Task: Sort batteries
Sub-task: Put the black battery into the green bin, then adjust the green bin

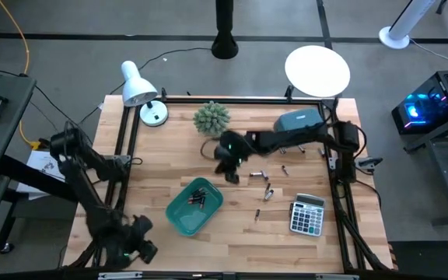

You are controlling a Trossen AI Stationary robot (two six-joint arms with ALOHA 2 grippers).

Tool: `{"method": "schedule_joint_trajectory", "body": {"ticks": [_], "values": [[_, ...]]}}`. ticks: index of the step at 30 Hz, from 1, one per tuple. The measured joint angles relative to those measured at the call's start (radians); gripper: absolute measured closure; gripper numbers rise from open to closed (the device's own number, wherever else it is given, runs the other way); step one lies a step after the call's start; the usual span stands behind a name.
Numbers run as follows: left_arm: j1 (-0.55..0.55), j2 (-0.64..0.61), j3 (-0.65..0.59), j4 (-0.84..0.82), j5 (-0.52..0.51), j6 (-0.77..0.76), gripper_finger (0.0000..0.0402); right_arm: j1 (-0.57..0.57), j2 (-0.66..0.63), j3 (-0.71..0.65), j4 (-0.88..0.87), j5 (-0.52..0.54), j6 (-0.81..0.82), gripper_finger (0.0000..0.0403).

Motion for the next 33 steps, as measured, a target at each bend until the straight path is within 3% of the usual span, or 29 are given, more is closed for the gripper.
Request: {"method": "schedule_joint_trajectory", "body": {"ticks": [3, 7, 14, 18, 21, 27, 30, 33], "values": [[0.073, 0.058, 0.000, 0.005, -0.002, 0.075, 0.0249, 0.065, 0.004, -0.001, 0.009, -0.076, -0.001, 0.0375], [0.203, 0.101, 0.000, 0.021, 0.003, 0.248, 0.0259, 0.137, 0.008, 0.000, 0.043, -0.070, -0.009, 0.0375], [0.401, 0.123, 0.000, 0.056, 0.052, 0.715, 0.0270, 0.164, 0.012, 0.001, 0.068, -0.016, 0.008, 0.0375], [0.482, 0.114, 0.000, 0.052, 0.102, 0.918, 0.0270, 0.162, 0.015, 0.001, 0.073, 0.084, 0.017, 0.0371], [0.530, 0.109, 0.001, 0.026, 0.154, 0.972, 0.0270, 0.158, 0.014, 0.001, 0.072, 0.158, 0.106, 0.0321], [0.569, 0.014, 0.001, -0.075, 0.207, 1.057, 0.0271, 0.144, -0.030, 0.001, -0.029, 0.105, 0.117, 0.0192], [0.582, -0.080, 0.001, -0.196, 0.162, 1.075, 0.0271, 0.136, -0.108, 0.002, -0.142, 0.096, 0.093, 0.0169], [0.596, -0.178, 0.001, -0.327, 0.054, 1.062, 0.0271, 0.129, -0.206, 0.002, -0.285, 0.194, 0.027, 0.0170]]}}
